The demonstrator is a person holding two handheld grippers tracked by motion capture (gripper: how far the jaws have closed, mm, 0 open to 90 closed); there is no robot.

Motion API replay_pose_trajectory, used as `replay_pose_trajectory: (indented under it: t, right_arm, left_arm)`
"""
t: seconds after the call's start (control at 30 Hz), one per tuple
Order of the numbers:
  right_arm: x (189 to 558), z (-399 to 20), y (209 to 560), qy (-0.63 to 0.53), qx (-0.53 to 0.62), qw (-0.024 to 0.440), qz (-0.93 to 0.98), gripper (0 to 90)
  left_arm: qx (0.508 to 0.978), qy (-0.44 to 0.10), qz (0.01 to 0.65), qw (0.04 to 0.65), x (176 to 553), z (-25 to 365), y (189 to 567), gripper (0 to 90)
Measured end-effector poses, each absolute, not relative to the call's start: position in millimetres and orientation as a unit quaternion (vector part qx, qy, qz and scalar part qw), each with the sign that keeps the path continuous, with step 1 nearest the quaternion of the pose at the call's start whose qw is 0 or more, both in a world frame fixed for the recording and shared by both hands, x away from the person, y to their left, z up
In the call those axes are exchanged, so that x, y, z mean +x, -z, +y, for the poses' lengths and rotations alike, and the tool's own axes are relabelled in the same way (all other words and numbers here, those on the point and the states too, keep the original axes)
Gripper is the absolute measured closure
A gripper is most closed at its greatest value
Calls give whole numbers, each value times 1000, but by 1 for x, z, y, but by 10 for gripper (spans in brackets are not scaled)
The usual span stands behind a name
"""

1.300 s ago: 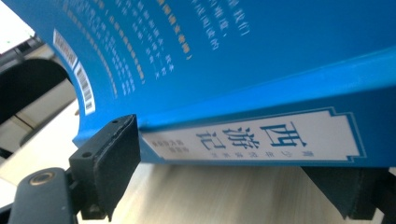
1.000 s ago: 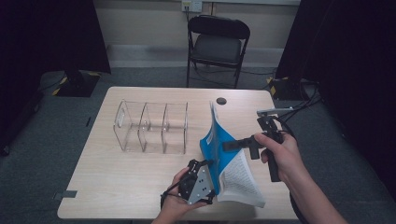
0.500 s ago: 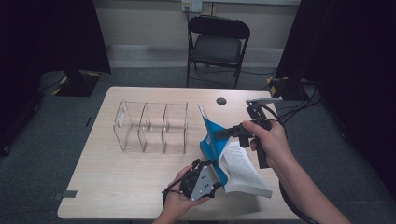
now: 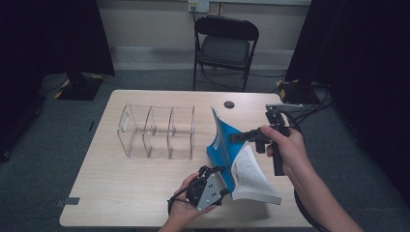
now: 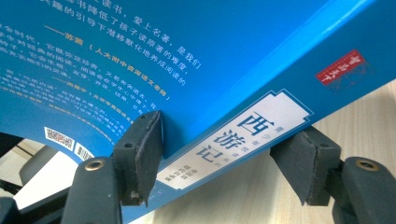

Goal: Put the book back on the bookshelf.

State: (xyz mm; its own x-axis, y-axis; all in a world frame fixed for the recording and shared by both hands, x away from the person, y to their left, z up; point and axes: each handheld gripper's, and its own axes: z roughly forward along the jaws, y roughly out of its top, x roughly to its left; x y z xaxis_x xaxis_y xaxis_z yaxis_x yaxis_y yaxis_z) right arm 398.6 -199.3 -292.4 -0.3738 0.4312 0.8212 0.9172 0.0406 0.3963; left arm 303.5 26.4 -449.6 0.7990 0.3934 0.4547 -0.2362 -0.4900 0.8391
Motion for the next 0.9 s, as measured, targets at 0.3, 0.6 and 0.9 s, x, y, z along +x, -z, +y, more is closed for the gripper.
replay_pose_trajectory:
  t: [0.3,0.6,0.9]
  right_arm:
    - [395,-210,300,492,-500,261,-663,849]
    - [389,-206,306,498,-490,292,-653,849]
    - [388,-198,304,503,-493,303,-641,846]
  left_arm:
    - [797,-339,44,498,303,15,458,74]
    - [777,-386,41,495,305,9,473,0]
    - [783,-388,45,484,301,17,461,353]
